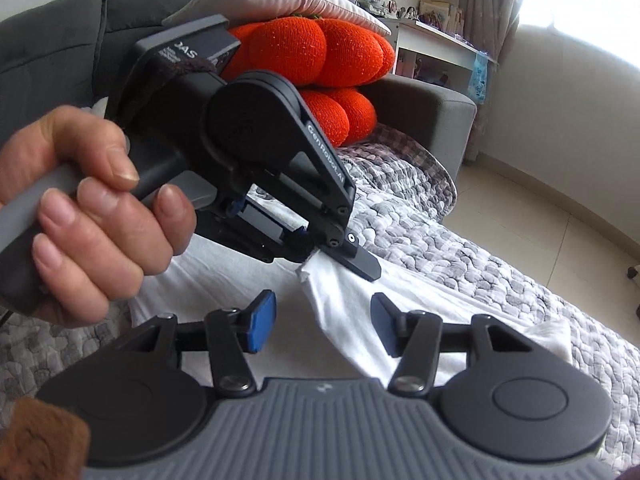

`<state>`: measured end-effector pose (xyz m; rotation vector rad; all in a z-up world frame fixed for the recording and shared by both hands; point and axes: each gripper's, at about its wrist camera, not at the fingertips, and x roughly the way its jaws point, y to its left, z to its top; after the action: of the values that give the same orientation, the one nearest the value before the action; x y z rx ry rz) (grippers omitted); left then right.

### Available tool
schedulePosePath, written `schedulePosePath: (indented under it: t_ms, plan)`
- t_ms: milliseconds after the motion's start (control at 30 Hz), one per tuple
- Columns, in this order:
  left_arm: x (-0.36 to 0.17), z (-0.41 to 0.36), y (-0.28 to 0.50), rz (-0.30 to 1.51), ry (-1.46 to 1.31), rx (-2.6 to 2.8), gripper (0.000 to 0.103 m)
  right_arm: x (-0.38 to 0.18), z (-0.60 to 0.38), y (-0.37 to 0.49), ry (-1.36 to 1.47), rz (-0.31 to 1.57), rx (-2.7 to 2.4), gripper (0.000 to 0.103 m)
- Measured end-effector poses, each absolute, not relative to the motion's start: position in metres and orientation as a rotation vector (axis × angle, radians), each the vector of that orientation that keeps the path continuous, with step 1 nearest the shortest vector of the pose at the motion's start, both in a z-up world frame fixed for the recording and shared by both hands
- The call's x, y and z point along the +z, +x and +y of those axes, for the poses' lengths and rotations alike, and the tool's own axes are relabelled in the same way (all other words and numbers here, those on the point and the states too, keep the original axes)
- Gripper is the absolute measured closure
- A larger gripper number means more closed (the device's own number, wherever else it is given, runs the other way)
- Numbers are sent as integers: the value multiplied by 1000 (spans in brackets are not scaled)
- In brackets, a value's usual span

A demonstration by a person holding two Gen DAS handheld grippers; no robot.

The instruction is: Fold clothes

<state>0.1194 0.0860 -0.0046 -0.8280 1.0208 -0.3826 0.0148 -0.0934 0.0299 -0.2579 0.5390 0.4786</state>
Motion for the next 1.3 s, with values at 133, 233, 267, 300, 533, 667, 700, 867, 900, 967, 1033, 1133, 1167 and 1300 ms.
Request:
schedulePosePath:
  t_ms: [133, 233, 267, 300, 533, 667, 700, 867, 900, 967, 1033, 1133, 1167, 1300]
  plan:
    - [-3, 88, 121, 1012, -850, -389, 101, 26, -84, 20, -263, 551, 434, 49]
    - [-2, 89, 121, 1004, -855, -388, 101, 24, -79, 22, -281, 552, 390, 73]
    - [-2, 89, 121, 1004, -855, -387, 101, 25, -80, 22, -278, 553, 373, 89]
    - [-2, 88, 121, 1004, -855, -386, 101, 26, -81, 22, -270, 551, 360, 94]
    - [4, 91, 122, 979, -844, -379, 101, 39, -82, 15, -247, 509, 353, 98]
    - [8, 100, 123, 951, -815, -362, 101, 42, -74, 17, -236, 502, 363, 98]
    - [9, 103, 122, 943, -809, -358, 101, 43, -72, 18, -228, 501, 366, 98]
    - [14, 120, 119, 898, -779, -338, 101, 46, -59, 16, -177, 499, 379, 98]
    - [15, 123, 119, 891, -776, -335, 101, 46, -56, 15, -169, 498, 381, 98]
    - [17, 130, 117, 875, -763, -324, 101, 49, -48, 19, -152, 500, 387, 98]
    - [21, 137, 114, 855, -744, -313, 101, 52, -42, 20, -143, 496, 394, 98]
    - [26, 148, 109, 828, -712, -295, 101, 53, -32, 20, -132, 496, 409, 98]
    - [27, 152, 107, 827, -699, -286, 101, 53, -29, 19, -129, 498, 416, 98]
    - [29, 166, 100, 824, -650, -256, 101, 50, -15, 15, -109, 512, 443, 99]
